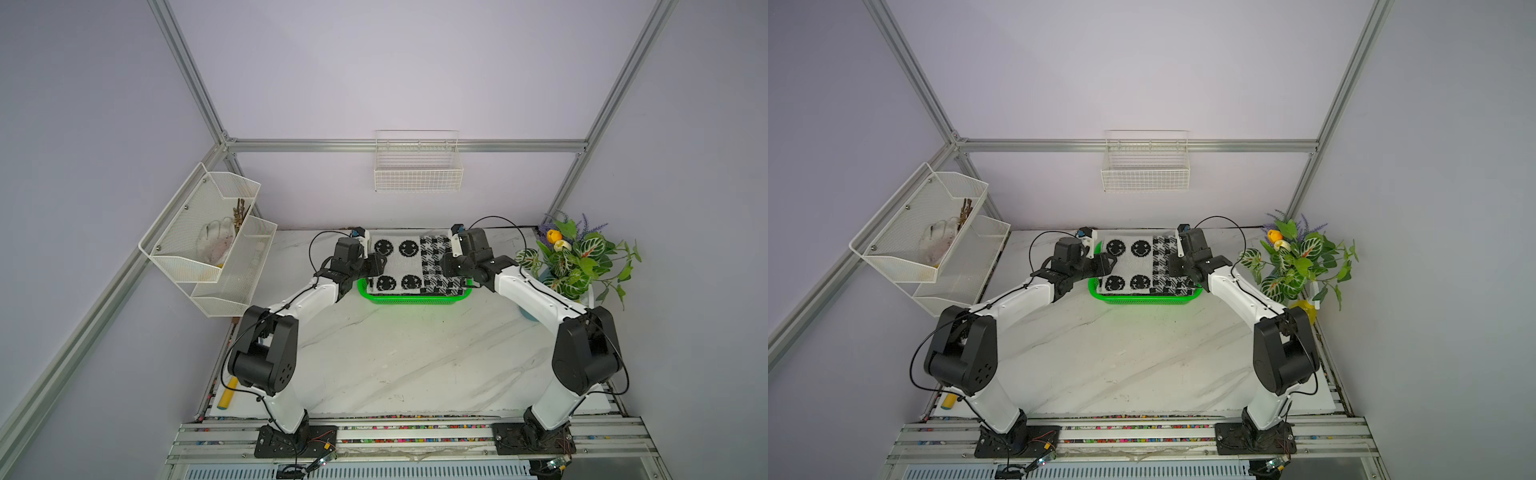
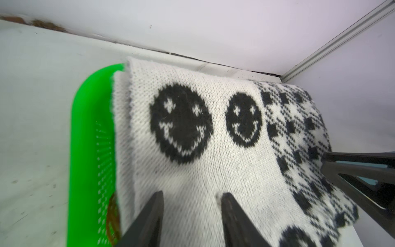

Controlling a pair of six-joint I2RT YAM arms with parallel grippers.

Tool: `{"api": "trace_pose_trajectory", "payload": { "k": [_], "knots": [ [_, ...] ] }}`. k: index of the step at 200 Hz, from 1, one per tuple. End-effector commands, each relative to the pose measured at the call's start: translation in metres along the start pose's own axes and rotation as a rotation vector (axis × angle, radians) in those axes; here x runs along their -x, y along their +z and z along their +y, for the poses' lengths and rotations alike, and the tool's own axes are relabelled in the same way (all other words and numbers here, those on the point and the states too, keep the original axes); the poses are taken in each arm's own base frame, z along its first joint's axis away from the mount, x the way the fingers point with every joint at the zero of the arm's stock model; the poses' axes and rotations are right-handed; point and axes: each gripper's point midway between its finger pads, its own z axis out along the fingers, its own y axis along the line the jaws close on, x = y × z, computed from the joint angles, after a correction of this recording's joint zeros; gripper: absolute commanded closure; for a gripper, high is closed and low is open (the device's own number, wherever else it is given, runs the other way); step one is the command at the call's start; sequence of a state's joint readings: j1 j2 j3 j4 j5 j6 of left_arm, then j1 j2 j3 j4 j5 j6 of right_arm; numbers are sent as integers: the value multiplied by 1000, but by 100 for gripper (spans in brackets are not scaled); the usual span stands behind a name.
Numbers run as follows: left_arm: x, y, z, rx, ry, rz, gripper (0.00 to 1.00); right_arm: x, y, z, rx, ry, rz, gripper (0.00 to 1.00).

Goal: Put the folded scarf in the basket
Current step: Place the scarf in the basket, then reset both arms

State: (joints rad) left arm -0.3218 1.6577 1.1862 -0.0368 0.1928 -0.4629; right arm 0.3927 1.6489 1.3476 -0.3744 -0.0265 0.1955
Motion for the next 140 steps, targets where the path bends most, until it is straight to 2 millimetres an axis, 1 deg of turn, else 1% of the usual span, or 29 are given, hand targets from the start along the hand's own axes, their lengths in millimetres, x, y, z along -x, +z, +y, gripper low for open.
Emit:
{"api": "trace_pose_trajectory", "payload": {
  "k": [1,6,8,9,13,22,26,27,29,30,31,32,33,35,39,42,56,63,67,70,82,92,100,109,117,130,140],
  "knots": [
    [51,-67,-11,54,96,-177,40,36,-66,19,63,-21,-171,53],
    [47,-74,-2,104,92,-179,37,37,-75,20,72,-23,-197,51],
    [54,-86,-3,111,98,-208,34,36,-77,20,74,-22,-203,50],
    [54,-89,-2,116,100,-213,33,36,-78,20,77,-22,-208,50],
    [55,-99,1,139,109,-234,30,35,-84,20,82,-21,-225,48],
    [52,-116,13,198,138,-269,23,35,-99,21,96,-33,-263,43],
    [51,-125,18,227,151,-292,19,34,-105,22,105,-42,-279,35],
    [47,-125,21,237,156,-287,19,33,-107,23,108,-44,-282,32],
    [50,-131,21,246,162,-308,15,33,-109,23,113,-46,-290,24],
    [46,-131,25,257,166,-304,15,32,-111,23,115,-47,-295,20],
    [45,-132,26,266,170,-308,14,32,-112,23,117,-48,-298,10],
    [45,-135,28,273,172,-316,13,32,-113,23,119,-49,-303,5],
    [45,-137,29,281,174,-322,12,32,-115,24,121,-50,-308,2],
    [43,-140,32,295,180,-331,10,30,-118,24,125,-54,-317,0],
    [41,-148,37,324,189,-352,2,28,-123,24,133,-62,-335,0],
    [39,-153,41,343,197,-365,0,28,-128,24,136,-69,-352,0],
    [27,-172,59,434,268,-407,0,17,-139,19,132,-92,-417,0],
    [18,-176,69,476,302,-415,0,13,-143,14,113,-108,-450,0],
    [12,-178,74,494,327,-419,0,6,-141,9,93,-110,-451,0],
    [10,-178,76,503,342,-426,0,6,-143,7,83,-114,-476,0],
    [-5,-179,91,556,381,-450,0,-8,-141,-5,37,-142,-521,0],
    [-16,-174,103,588,421,-460,0,-25,-134,-10,13,-231,-553,0],
    [-22,-173,115,637,438,-475,0,-38,-127,-24,-51,-261,-588,0],
    [-27,-172,128,683,443,-486,0,-43,-123,-44,-135,-238,-625,0],
    [-30,-169,139,707,441,-479,0,-50,-117,-57,-184,-256,-628,0],
    [-34,-159,148,696,443,-458,0,-60,-107,-80,-269,-270,-630,0],
    [-36,-151,152,676,442,-451,0,-64,-103,-86,-280,-290,-636,0]
  ]
}}
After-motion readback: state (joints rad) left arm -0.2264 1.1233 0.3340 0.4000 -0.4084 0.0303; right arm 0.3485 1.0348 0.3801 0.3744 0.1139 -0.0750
